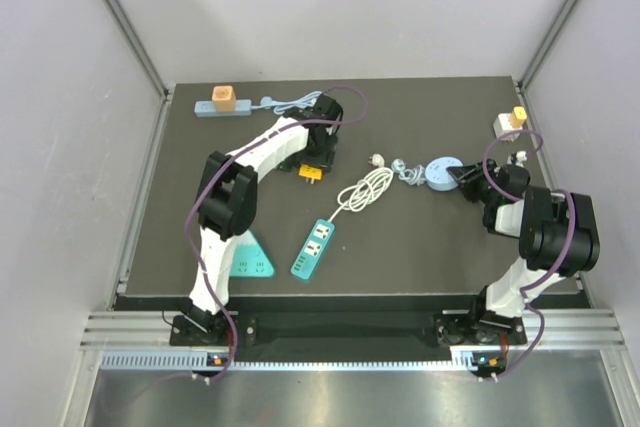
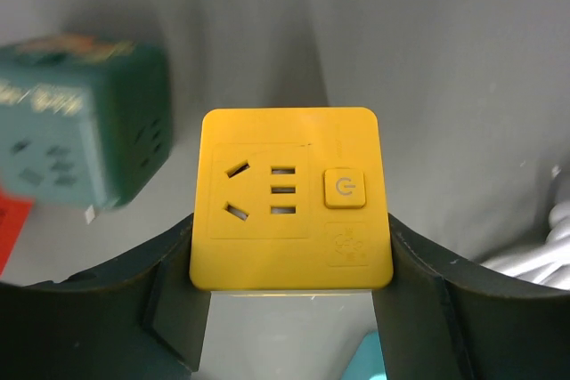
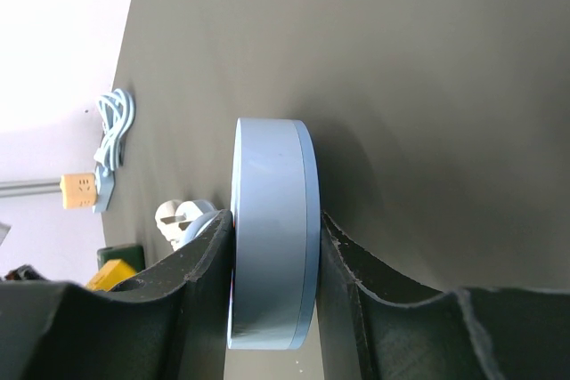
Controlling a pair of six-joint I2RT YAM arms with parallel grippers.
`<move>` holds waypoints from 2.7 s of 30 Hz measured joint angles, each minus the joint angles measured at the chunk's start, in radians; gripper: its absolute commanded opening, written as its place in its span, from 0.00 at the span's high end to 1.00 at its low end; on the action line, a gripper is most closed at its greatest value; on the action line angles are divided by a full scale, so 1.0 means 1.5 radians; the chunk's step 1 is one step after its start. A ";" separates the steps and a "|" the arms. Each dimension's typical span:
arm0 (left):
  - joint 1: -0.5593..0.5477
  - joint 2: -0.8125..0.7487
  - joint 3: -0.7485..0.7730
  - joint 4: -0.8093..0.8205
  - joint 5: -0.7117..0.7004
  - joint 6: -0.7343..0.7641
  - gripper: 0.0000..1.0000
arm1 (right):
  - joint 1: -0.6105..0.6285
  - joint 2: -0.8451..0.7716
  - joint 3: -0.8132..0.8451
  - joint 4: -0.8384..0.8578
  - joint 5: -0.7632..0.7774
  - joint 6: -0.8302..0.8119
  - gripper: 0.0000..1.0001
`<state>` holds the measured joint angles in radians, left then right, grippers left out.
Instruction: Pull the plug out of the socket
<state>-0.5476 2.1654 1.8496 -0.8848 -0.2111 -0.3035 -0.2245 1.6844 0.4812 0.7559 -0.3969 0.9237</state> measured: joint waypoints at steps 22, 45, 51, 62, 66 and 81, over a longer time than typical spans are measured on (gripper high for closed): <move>0.030 -0.019 0.044 0.045 0.075 0.030 0.02 | 0.233 -0.378 -0.093 -0.266 0.243 -0.068 1.00; 0.034 -0.394 -0.254 0.188 0.239 -0.036 0.04 | 0.814 -0.766 -0.196 -0.693 0.478 0.210 1.00; 0.034 -0.437 -0.284 0.202 0.243 -0.043 0.04 | 0.929 -0.641 -0.195 -0.620 0.515 0.263 0.94; 0.035 -0.447 -0.305 0.192 0.209 -0.038 0.02 | 0.963 -0.559 -0.126 -0.631 0.536 0.194 0.00; 0.041 -0.447 -0.303 0.188 0.184 -0.035 0.02 | 0.841 -0.656 -0.093 -0.716 0.525 0.092 0.00; 0.074 -0.544 -0.371 0.298 0.051 -0.060 0.09 | 0.492 -0.205 0.360 -0.733 0.316 -0.288 0.00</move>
<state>-0.4366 1.3491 1.2926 -0.4377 -0.1345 -0.3931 0.5133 1.3766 1.0214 -0.3431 0.0776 0.4919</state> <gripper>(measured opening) 0.949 0.996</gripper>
